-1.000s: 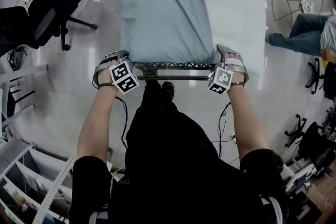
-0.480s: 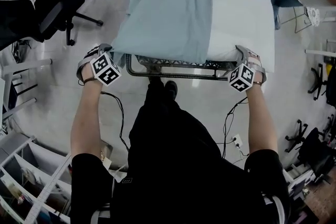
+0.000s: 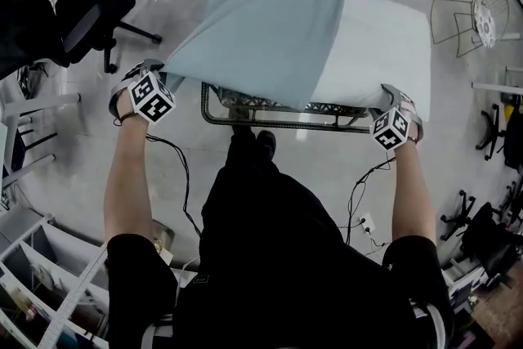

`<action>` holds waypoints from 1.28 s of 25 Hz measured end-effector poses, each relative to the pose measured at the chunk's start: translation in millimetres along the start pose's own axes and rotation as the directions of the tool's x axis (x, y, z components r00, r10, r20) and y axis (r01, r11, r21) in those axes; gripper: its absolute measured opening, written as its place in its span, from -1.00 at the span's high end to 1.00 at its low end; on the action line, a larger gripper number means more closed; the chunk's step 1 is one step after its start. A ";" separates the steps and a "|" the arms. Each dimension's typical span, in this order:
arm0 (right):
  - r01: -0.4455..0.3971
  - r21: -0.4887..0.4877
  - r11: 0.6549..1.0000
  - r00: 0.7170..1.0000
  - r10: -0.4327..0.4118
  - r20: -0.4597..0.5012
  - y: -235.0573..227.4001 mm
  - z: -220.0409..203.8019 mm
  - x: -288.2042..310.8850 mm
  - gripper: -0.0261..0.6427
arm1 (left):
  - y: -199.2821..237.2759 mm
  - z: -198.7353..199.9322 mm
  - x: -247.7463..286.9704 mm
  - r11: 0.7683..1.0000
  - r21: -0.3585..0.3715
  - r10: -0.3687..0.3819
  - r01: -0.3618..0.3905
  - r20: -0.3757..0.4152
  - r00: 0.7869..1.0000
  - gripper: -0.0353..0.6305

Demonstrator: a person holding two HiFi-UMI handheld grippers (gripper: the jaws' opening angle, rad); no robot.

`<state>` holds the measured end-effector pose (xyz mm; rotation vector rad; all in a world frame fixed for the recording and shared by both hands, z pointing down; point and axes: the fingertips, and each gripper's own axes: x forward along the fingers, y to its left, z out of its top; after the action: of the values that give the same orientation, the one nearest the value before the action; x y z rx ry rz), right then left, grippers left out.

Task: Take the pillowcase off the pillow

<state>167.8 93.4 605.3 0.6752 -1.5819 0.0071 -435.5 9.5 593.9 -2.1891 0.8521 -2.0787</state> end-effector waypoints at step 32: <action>0.003 -0.087 0.996 0.983 0.013 0.182 59.8 153.6 9.4 -0.08 | -115.7 133.9 23.2 0.926 0.377 -0.095 0.027 0.164 0.982 0.88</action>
<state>3.6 78.5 614.1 0.6171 -1.7490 -0.1223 -268.6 51.5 641.1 -2.1672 0.3393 -1.8401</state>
